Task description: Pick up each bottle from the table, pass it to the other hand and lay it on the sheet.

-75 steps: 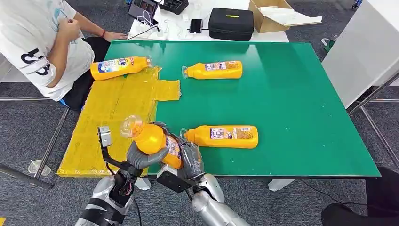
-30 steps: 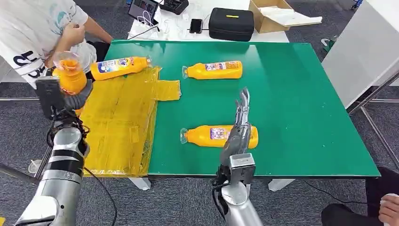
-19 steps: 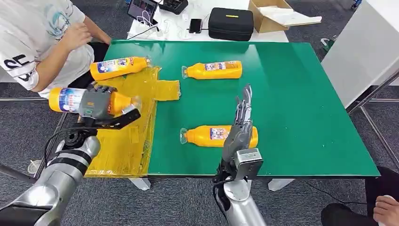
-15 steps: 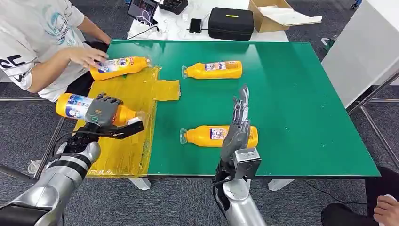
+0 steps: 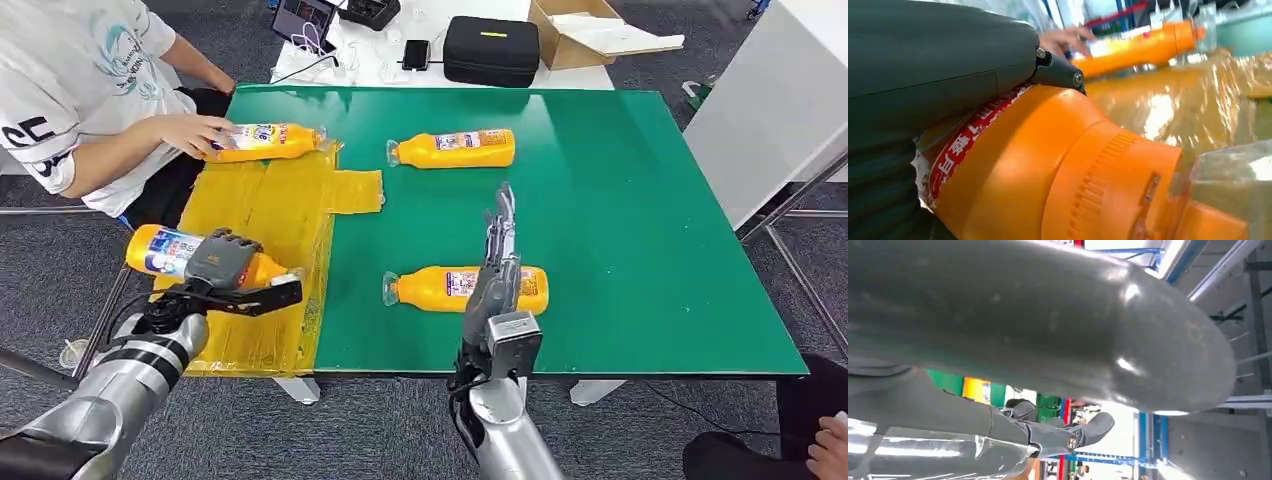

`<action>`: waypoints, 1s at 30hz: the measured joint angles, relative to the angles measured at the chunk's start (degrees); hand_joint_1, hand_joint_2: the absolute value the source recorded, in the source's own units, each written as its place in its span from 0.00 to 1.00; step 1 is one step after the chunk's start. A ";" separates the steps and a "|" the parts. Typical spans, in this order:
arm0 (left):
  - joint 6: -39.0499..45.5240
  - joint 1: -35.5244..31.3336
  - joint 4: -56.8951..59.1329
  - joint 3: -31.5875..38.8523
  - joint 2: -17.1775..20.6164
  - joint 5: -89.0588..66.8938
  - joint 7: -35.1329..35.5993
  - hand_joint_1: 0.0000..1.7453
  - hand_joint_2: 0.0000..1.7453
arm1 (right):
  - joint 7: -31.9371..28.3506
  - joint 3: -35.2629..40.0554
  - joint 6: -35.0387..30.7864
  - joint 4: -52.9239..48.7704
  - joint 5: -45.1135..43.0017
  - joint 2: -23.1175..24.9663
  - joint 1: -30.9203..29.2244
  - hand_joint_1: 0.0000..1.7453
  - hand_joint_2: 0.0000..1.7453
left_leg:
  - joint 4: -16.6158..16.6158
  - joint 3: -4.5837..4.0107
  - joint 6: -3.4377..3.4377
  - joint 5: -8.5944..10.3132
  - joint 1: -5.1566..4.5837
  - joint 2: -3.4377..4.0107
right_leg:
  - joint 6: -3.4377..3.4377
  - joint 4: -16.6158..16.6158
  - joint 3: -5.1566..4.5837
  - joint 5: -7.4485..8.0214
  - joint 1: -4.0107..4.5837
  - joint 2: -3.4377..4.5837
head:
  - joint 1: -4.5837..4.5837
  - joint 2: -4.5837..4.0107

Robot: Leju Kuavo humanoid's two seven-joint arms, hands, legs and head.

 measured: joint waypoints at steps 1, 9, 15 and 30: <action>-0.55 0.24 0.00 0.24 0.02 1.04 -0.56 1.00 1.00 | 0.09 0.02 0.07 0.29 0.11 0.11 -0.02 0.00 0.00 | 0.00 0.00 0.00 0.00 0.00 0.00 | 0.00 0.00 0.00 0.00 0.00 0.00 | 0.00 0.00; -7.79 1.85 -0.09 5.34 -0.07 11.27 -6.20 0.89 1.00 | 1.19 0.35 1.09 3.18 0.70 0.92 -0.94 0.00 0.00 | -0.01 0.02 -0.01 -0.01 0.00 0.00 | -0.01 0.00 0.02 -0.01 0.00 0.00 | 0.00 0.00; -11.39 2.15 -0.98 9.35 -0.09 16.03 -9.19 0.80 1.00 | 1.43 0.50 1.62 5.16 0.79 1.53 -1.62 0.00 0.00 | -0.03 0.29 -0.01 -0.03 -0.03 -0.05 | -0.01 -0.01 0.31 -0.03 -0.02 -0.04 | -0.02 0.00; -14.65 4.25 -2.27 11.56 -0.48 18.78 -11.48 0.00 0.00 | 1.82 0.50 2.49 7.98 0.99 2.08 -2.66 0.00 0.00 | -0.03 0.49 -0.01 -0.03 -0.04 -0.01 | -0.02 -0.01 0.45 -0.01 -0.02 -0.02 | -0.02 0.00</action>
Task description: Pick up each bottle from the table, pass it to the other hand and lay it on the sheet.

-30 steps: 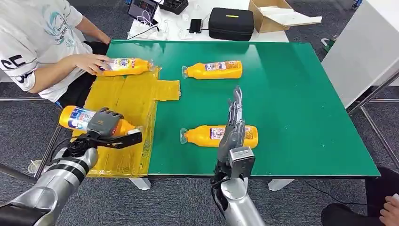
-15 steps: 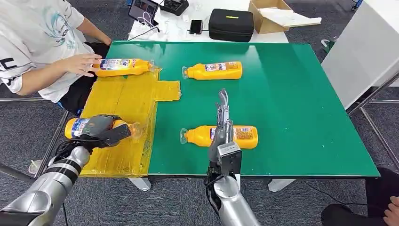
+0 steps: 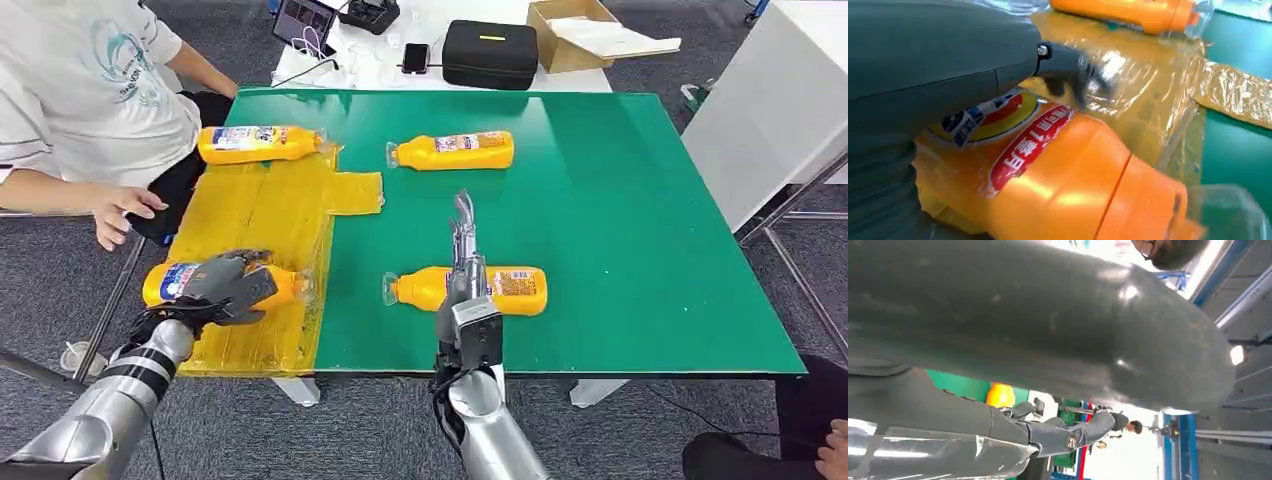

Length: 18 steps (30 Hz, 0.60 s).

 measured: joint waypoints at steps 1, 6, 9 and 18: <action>0.00 0.06 -0.02 0.00 0.00 -0.09 -0.02 0.00 0.00 | 0.02 0.00 0.11 0.20 -0.15 0.00 -0.08 0.00 0.00 | 0.00 0.00 0.00 0.00 0.00 0.00 | 0.00 0.00 0.00 0.00 0.00 0.00 | 0.02 0.00; 0.00 0.71 -0.13 -0.39 -0.13 -0.11 -0.35 0.00 0.00 | 0.17 -0.15 0.70 1.03 -0.48 0.07 -0.23 0.00 0.00 | 0.00 -0.01 -0.01 0.00 0.02 -0.03 | -0.01 0.00 0.01 -0.01 0.02 -0.02 | 0.02 0.00; 0.04 0.73 -0.13 -0.66 -0.13 -0.74 -0.35 0.00 0.00 | 0.26 -0.24 0.72 1.44 -0.66 0.07 -0.27 0.00 0.00 | -0.01 0.00 -0.01 0.01 0.02 -0.02 | -0.01 0.00 0.01 -0.01 0.02 -0.02 | 0.02 0.00; -3.96 0.49 -0.13 -1.68 0.00 1.71 -1.05 0.00 0.00 | 0.42 -0.59 0.59 2.71 -0.63 0.09 -0.60 0.00 1.00 | -0.01 0.02 -0.04 0.06 0.02 -0.08 | 0.00 0.00 0.09 0.00 0.01 -0.05 | 0.02 0.00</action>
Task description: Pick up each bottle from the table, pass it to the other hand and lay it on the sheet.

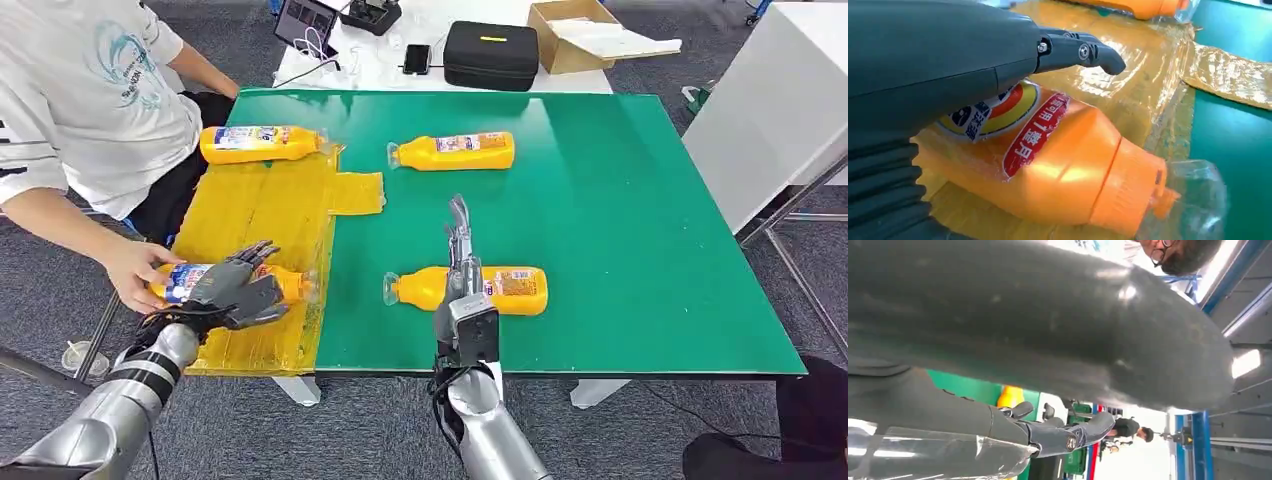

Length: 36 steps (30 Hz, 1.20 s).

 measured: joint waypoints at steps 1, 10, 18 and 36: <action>-2.67 -0.26 -0.02 0.07 0.15 1.58 -0.81 0.00 0.00 | 0.00 -0.07 0.02 0.20 0.00 0.00 0.00 0.00 1.00 | 0.00 0.01 0.00 0.00 0.00 -0.02 | 0.00 0.00 0.03 0.00 0.00 -0.01 | -0.02 0.02; -3.24 4.37 -7.00 4.90 -1.38 26.00 -3.32 0.00 1.00 | 3.57 -0.17 -4.18 1.27 8.67 -0.39 -0.32 0.00 1.00 | 0.01 -0.02 0.00 0.00 -0.02 0.05 | 0.01 -0.01 -0.11 0.01 -0.01 0.00 | 0.00 0.00; 10.82 12.62 -28.32 19.14 -8.57 44.03 -2.12 0.00 1.00 | 24.68 0.07 -0.32 3.89 33.01 -8.75 -4.73 0.00 1.00 | 0.05 -0.24 0.06 0.02 -0.08 0.05 | 0.05 -0.01 -0.27 0.05 -0.09 0.00 | 0.02 0.00; 14.56 19.86 -38.18 24.76 -12.94 41.41 -3.19 0.00 1.00 | 33.94 -0.83 14.93 13.90 38.10 -19.78 -15.34 0.00 1.00 | 0.05 -0.37 0.06 0.02 -0.06 0.02 | 0.06 -0.01 -0.37 0.05 -0.06 -0.01 | -0.02 0.00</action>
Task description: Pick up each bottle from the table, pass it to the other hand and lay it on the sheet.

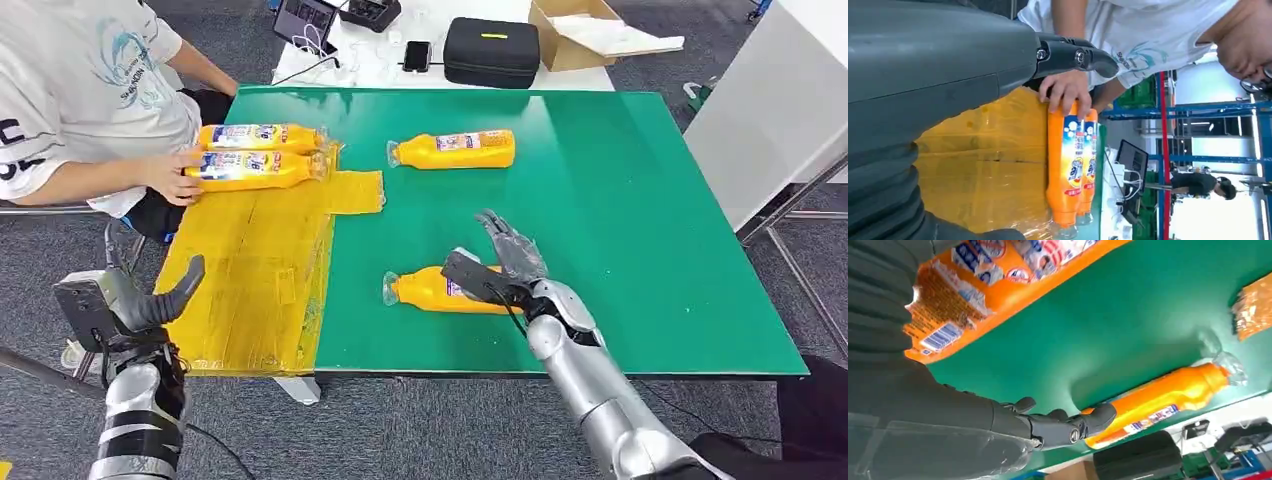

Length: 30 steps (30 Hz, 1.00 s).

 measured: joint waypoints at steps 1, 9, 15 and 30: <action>0.07 0.00 0.00 0.00 -0.07 0.00 0.00 0.00 1.00 | 0.00 0.00 0.00 0.28 0.00 -0.07 -0.13 0.00 1.00 | 0.00 0.00 0.00 0.00 0.00 0.00 | 0.00 0.00 0.00 0.00 0.01 0.00 | 0.00 0.02; 0.20 0.00 0.11 0.04 -0.39 0.00 0.00 0.00 1.00 | 0.00 0.04 0.15 2.16 -0.02 -0.46 -1.00 0.00 1.00 | 0.00 -0.03 0.00 -0.01 0.01 0.01 | 0.00 0.00 -0.02 -0.01 0.01 0.00 | 0.00 0.00; 0.20 0.00 0.17 0.04 -0.46 -0.49 0.00 0.00 1.00 | -0.09 0.04 0.71 2.73 -0.24 -0.57 -1.09 0.00 1.00 | 0.00 -0.03 0.00 -0.01 0.00 0.01 | 0.00 0.00 -0.02 0.00 0.01 0.00 | 0.00 0.00; 0.41 -3.40 6.76 -1.51 -0.44 -1.84 0.00 0.00 1.00 | -7.44 5.95 17.43 12.85 -6.08 -1.03 -7.98 0.00 1.00 | 0.01 -0.02 0.00 0.01 0.01 0.01 | 0.00 0.00 -0.03 0.00 0.01 0.01 | 0.00 0.00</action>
